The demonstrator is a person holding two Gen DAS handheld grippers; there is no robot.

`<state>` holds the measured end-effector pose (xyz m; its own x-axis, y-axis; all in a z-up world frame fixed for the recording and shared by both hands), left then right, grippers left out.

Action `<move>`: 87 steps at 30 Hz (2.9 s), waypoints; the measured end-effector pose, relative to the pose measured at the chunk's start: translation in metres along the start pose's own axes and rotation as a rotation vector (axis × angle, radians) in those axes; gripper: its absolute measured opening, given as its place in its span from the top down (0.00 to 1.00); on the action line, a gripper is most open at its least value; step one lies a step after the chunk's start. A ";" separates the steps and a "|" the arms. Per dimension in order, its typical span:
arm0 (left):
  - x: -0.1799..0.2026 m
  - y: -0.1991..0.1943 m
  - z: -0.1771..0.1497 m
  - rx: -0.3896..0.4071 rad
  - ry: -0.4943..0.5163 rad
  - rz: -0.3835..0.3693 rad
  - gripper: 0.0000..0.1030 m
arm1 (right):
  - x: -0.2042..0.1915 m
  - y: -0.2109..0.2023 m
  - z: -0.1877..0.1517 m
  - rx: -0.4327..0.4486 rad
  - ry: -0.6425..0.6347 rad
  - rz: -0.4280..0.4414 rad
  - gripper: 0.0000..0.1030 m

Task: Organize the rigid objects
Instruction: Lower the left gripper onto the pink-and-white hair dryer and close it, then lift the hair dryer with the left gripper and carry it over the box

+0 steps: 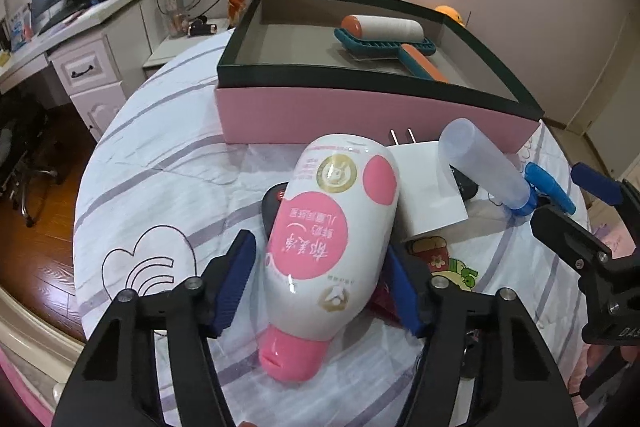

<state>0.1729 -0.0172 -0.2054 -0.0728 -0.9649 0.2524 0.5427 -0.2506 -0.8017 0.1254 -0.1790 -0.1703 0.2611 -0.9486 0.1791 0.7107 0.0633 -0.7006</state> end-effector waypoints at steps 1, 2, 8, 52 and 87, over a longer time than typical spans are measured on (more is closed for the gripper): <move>0.001 0.000 0.000 -0.002 0.002 -0.012 0.47 | 0.000 0.000 0.000 -0.001 0.001 0.001 0.00; 0.002 -0.001 0.000 0.001 0.004 -0.008 0.47 | 0.001 0.001 0.000 -0.001 0.001 0.003 0.00; -0.002 -0.005 -0.005 0.004 -0.011 -0.009 0.47 | 0.001 0.002 -0.001 0.000 0.002 0.007 0.00; 0.008 -0.072 -0.009 0.125 -0.002 -0.025 0.49 | -0.003 -0.026 0.007 0.062 -0.031 0.005 0.00; 0.067 0.051 0.146 0.077 0.079 0.065 0.49 | 0.083 0.088 0.109 0.043 -0.034 -0.065 0.00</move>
<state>0.3178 -0.0829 -0.1503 -0.0994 -0.9828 0.1554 0.6109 -0.1835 -0.7701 0.2808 -0.2181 -0.1415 0.2350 -0.9401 0.2471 0.7538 0.0158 -0.6569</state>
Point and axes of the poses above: each gripper's, at about its wrist camera, not at the fingertips, and y roughly the way its jaws point, x to its right, z to its top, the point moved 3 cm from there along y, roughly the way its jaws point, and after that the axes turned 14 degrees about -y, right-handed, at the moved point
